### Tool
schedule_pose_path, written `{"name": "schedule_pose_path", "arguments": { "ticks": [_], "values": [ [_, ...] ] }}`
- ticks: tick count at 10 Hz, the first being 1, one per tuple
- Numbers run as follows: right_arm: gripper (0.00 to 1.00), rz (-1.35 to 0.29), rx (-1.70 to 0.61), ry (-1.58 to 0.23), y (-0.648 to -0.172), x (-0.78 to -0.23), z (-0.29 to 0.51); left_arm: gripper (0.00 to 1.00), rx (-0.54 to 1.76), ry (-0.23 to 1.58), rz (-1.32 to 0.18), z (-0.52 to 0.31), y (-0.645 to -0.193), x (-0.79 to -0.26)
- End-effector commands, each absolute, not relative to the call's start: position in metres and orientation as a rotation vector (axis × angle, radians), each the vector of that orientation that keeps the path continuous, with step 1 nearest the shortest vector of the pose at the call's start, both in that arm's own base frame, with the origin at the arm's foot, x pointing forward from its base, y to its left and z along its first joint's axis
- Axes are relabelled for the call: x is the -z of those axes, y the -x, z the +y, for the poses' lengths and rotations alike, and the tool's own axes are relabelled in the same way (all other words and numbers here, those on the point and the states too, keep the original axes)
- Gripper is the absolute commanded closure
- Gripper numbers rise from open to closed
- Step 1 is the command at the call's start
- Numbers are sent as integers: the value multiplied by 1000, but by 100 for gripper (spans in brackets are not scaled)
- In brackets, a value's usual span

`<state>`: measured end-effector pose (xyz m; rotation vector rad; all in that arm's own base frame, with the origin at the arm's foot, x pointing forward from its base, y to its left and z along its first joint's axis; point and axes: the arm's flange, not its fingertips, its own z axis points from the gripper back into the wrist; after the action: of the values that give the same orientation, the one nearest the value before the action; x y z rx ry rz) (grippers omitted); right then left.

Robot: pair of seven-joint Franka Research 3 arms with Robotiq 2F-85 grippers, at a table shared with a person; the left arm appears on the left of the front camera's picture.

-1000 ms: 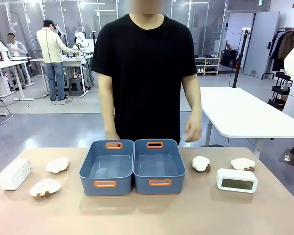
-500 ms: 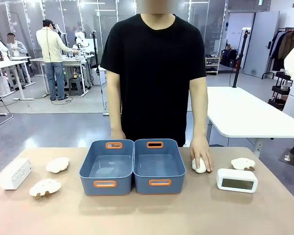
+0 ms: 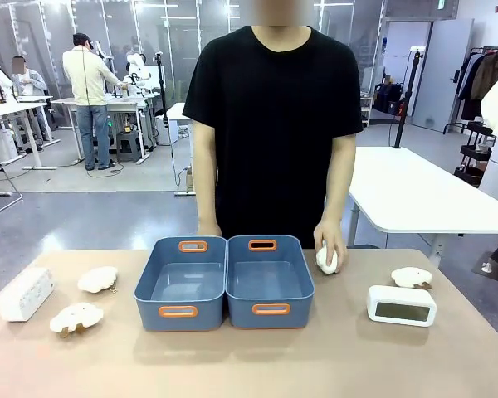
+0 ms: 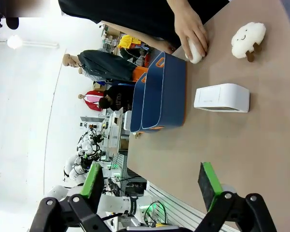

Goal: Sort the digital clocks into the basket.
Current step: Pick up the Digital clock from the table and place it into the empty Plastic storage basket.

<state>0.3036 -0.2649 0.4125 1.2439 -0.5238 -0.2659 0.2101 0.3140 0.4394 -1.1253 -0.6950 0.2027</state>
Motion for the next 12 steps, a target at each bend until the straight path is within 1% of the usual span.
{"name": "schedule_pose_path", "arguments": {
  "ticks": [1, 12],
  "values": [
    [0, -530, 258, -1252, -304, -414, -266, 0, -181, 1143, -721, 317, -211, -441],
    [0, -530, 258, -1252, -304, -414, -266, 0, -181, 1143, -721, 317, -211, -441]
  ]
}}
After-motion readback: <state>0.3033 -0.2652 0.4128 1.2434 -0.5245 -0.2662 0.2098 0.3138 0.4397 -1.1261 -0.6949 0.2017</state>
